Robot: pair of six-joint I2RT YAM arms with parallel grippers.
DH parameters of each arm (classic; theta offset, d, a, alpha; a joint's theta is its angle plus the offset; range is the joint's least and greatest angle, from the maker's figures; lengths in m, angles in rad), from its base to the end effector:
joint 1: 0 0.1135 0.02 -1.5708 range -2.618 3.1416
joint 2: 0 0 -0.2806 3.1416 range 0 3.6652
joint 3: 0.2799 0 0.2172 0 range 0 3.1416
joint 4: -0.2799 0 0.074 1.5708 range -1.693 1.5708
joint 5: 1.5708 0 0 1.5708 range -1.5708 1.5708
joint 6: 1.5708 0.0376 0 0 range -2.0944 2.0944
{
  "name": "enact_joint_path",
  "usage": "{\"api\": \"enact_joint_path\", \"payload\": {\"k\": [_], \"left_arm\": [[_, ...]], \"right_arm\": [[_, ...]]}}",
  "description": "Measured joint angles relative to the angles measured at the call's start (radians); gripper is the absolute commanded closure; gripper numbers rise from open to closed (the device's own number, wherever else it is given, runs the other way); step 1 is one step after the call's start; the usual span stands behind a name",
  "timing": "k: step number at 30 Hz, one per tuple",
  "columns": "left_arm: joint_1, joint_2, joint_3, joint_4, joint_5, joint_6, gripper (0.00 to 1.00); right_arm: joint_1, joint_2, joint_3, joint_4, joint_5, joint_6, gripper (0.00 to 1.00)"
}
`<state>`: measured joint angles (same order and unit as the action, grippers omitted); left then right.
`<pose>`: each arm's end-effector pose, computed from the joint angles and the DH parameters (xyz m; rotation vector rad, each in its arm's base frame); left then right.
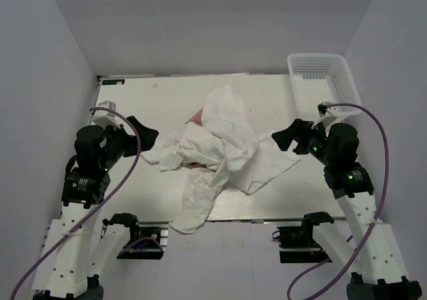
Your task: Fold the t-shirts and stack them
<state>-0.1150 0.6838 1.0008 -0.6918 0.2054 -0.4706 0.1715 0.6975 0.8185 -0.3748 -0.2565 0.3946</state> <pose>0.0838 -0.0174 0.3723 -0.2132 1.9715 -0.5841 0.1085 0.0285 0.3508 0.0226 1.8623 0.6299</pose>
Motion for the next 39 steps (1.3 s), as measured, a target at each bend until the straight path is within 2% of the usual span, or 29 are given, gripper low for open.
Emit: {"api": "enact_joint_path", "payload": {"k": [9, 15, 23, 30, 31, 32, 33, 34, 39], "left_arm": [[0.000, 0.022, -0.024, -0.010, 0.001, 0.000, 0.00], [0.000, 0.085, -0.053, -0.012, 0.001, 0.003, 0.00], [0.000, 0.148, -0.085, -0.019, 0.001, 0.003, 0.00], [0.000, 0.153, -0.088, -0.025, -0.009, 0.004, 0.00], [0.000, 0.153, -0.088, -0.030, -0.012, 0.004, 0.00], [0.000, 0.152, -0.088, -0.035, -0.014, 0.004, 0.00], [0.000, 0.152, -0.088, -0.040, -0.015, 0.004, 0.00], [0.000, 0.150, -0.088, -0.044, -0.016, 0.004, 0.00], [0.000, 0.134, -0.089, -0.065, -0.037, 0.004, 0.00]], "right_arm": [[0.000, 0.001, -0.027, 0.018, -0.110, -0.037, 0.09], [0.048, 0.151, -0.022, 0.028, -0.188, -0.081, 0.09], [0.259, 0.386, -0.005, 0.060, -0.062, -0.110, 0.09], [0.465, 0.670, 0.059, 0.153, 0.158, -0.111, 0.09], [0.485, 0.705, 0.059, 0.167, 0.191, -0.111, 0.14], [0.504, 0.737, 0.062, 0.175, 0.221, -0.112, 0.27], [0.515, 0.763, 0.065, 0.182, 0.243, -0.118, 0.70], [0.525, 0.785, 0.071, 0.187, 0.264, -0.122, 1.00], [0.552, 0.827, 0.130, 0.182, 0.359, -0.099, 1.00]]}}
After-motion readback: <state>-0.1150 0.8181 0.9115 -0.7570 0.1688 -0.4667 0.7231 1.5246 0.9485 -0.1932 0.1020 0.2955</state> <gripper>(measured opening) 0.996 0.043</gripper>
